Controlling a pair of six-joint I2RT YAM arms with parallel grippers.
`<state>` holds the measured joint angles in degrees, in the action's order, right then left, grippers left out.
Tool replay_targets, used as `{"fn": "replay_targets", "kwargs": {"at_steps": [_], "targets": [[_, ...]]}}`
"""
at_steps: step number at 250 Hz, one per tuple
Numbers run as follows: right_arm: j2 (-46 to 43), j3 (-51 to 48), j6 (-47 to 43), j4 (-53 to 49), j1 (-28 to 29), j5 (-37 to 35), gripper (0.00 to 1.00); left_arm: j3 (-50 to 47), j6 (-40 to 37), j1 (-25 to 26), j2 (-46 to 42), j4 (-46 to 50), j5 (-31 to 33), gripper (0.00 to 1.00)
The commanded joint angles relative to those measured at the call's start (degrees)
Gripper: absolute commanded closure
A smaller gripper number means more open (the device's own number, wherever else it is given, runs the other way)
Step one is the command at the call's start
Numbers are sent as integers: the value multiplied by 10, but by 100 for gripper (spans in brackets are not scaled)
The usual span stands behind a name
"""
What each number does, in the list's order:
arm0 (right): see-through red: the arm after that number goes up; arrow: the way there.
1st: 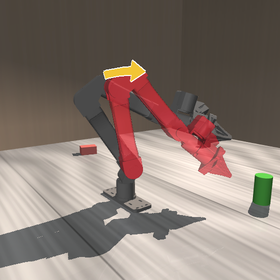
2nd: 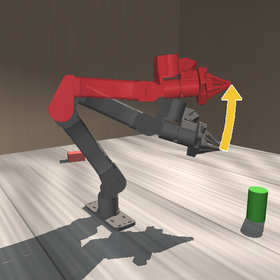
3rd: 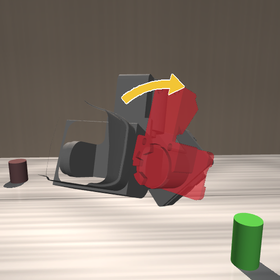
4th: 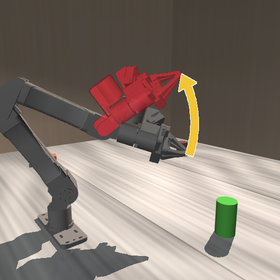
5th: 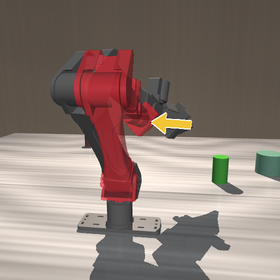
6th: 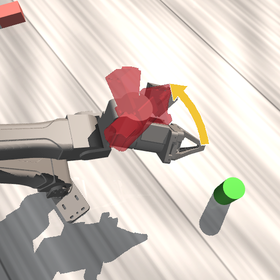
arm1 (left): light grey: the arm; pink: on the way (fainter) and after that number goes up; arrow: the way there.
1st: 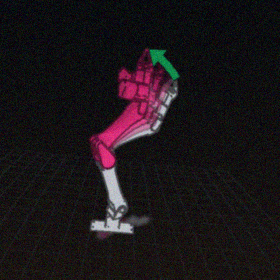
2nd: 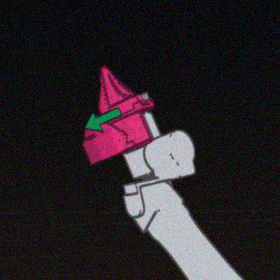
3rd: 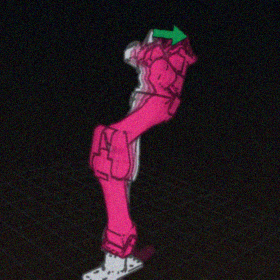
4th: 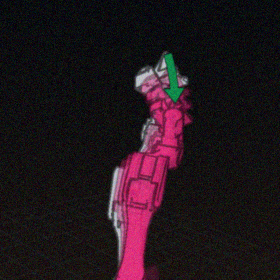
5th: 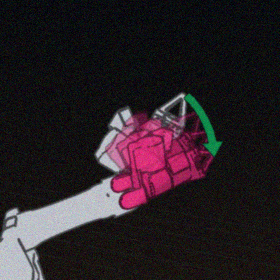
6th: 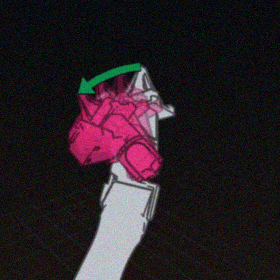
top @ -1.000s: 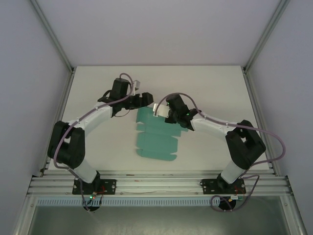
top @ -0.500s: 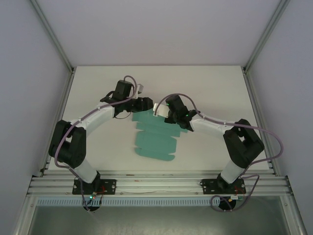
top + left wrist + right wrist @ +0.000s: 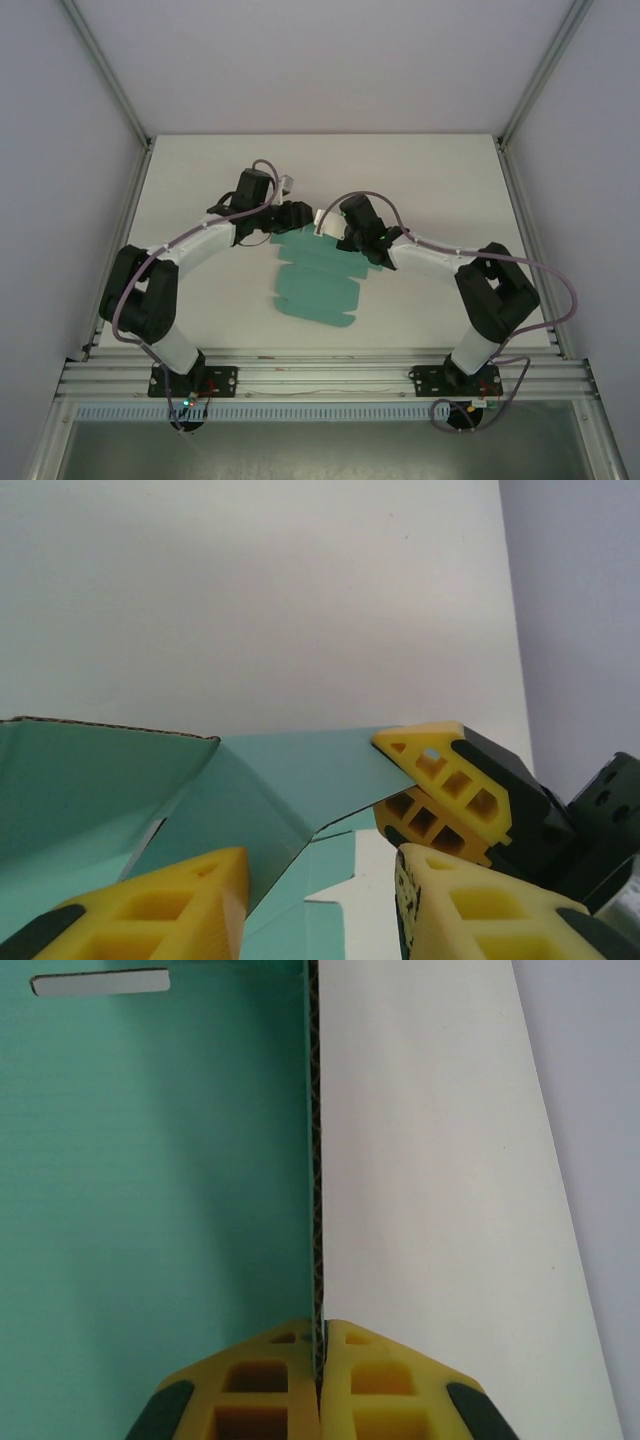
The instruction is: Assemble paper box
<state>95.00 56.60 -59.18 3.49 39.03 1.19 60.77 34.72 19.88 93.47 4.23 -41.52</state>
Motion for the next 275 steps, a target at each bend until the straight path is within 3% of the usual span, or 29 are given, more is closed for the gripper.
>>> {"fn": "replay_targets", "kwargs": {"at_steps": [1, 71, 129, 167, 194, 231, 254, 275], "targets": [[-7, -1, 6, 53, 11, 22, 100, -19, 77, 16, 18, -113, -29, 57], [-4, -8, 19, 83, 18, 43, 100, -51, 185, 27, 51, -269, -36, 64], [-12, -15, 23, 87, 19, 46, 100, -58, 196, 34, 49, -285, 1, 75], [-21, -24, 27, 90, 19, 37, 100, -62, 166, 34, 28, -234, 32, 74], [-30, -29, 33, 91, 18, 28, 100, -73, 121, 34, -8, -178, 62, 62], [-45, -39, 39, 91, 15, 8, 100, -105, 36, 31, -94, -73, 145, 23], [-60, -47, 48, 84, 5, 17, 100, -140, -5, 22, -158, -17, 211, 8], [-73, -51, 54, 69, -3, 28, 100, -181, -25, -1, -214, 12, 242, 0]]}}
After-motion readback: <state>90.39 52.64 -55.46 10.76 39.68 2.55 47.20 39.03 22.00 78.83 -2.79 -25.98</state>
